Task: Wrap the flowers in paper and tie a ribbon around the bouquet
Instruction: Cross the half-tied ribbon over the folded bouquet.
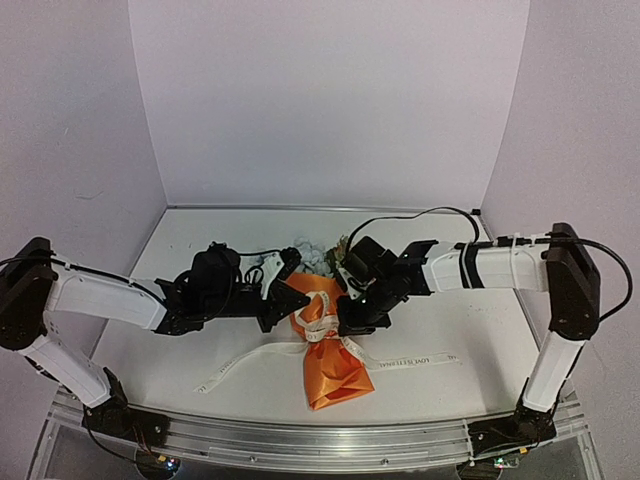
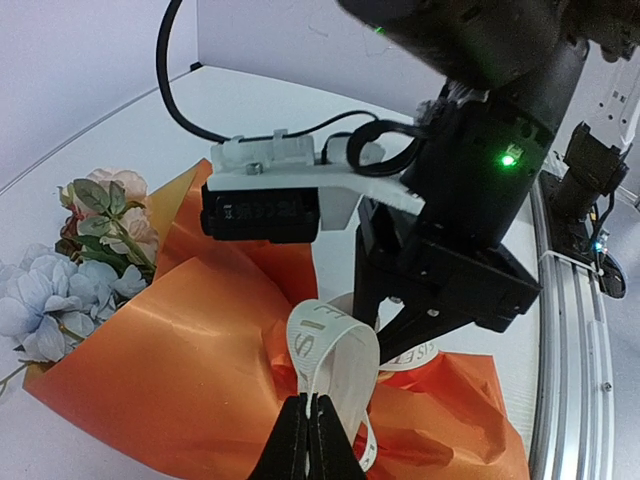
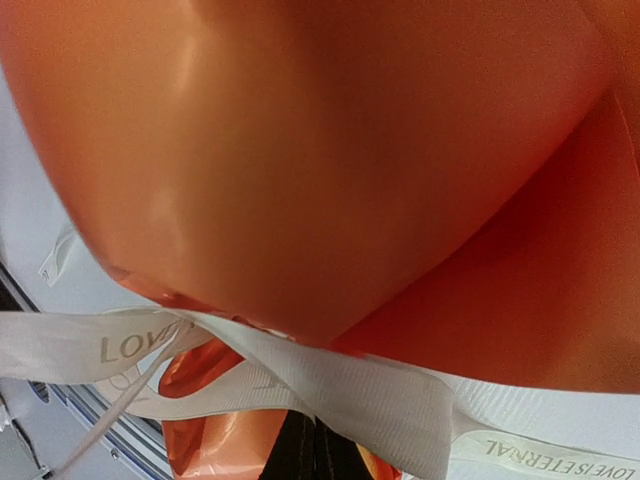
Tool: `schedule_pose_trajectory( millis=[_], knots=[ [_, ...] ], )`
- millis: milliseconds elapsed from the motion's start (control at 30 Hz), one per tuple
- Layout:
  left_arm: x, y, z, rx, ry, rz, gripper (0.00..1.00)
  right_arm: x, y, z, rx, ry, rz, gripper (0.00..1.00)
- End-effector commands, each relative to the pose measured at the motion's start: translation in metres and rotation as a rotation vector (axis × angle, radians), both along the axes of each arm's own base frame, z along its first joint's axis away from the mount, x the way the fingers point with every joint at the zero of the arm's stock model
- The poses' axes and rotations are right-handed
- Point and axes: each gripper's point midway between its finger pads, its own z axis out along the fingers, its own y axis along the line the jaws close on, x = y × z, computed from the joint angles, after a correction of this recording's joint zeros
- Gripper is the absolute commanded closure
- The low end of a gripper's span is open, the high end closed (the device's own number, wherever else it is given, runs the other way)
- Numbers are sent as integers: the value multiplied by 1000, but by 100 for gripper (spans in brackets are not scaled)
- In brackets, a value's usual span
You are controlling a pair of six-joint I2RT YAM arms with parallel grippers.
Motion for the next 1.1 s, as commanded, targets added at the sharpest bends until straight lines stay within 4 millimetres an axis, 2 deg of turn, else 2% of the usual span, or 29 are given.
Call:
schedule_pose_trajectory(
  millis=[0,167,400,667,833,967,1067],
  knots=[
    [-22,-3,35,-67,-77,-88,98,12,8,4,19,10,-70,100],
    [-47,-12,40,-39,-107,-148,97,17,4,-3,9,27,-106,100],
    [-88,-25,31,13,-83,-243,97,22,3,-7,4,34,-126,100],
    [-129,-61,10,78,-66,-376,97,23,8,-5,18,37,-90,100],
    [-144,-91,0,90,-85,-432,96,20,6,-4,20,30,-46,100],
    [-142,-100,-11,103,-77,-412,87,16,5,-4,21,27,-16,100],
    [-131,-95,-5,84,-97,-337,73,14,5,-3,28,28,5,100]
  ],
)
